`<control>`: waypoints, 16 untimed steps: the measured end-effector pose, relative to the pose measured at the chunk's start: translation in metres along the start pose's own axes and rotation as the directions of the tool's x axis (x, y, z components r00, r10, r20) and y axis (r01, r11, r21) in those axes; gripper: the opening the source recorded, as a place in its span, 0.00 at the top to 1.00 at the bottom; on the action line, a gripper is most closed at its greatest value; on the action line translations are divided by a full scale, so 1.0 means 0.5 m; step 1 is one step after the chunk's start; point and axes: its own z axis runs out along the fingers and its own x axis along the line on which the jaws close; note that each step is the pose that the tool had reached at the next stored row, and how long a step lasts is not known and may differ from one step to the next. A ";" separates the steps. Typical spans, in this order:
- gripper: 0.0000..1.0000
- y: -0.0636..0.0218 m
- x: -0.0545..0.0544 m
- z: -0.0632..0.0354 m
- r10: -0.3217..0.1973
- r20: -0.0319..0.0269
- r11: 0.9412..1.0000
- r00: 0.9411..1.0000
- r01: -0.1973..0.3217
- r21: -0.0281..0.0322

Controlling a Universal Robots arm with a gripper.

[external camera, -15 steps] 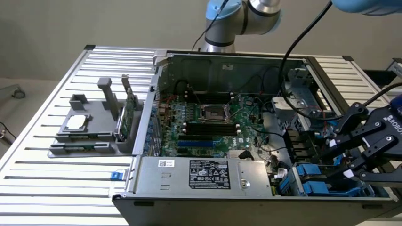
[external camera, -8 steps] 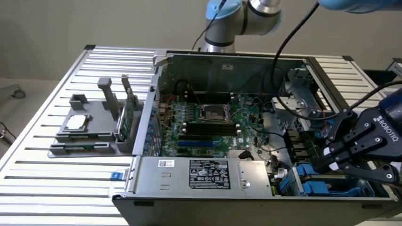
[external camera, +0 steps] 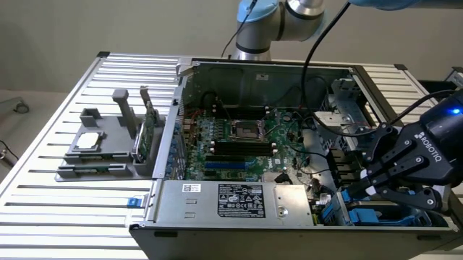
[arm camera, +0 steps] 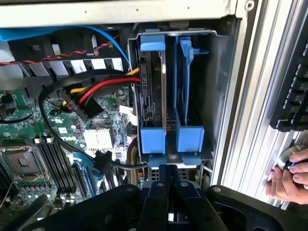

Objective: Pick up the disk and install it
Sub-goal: 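Insert the second disk wire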

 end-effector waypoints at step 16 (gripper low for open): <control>0.89 -0.003 0.000 0.001 0.000 0.000 1.000 1.000 0.000 -0.001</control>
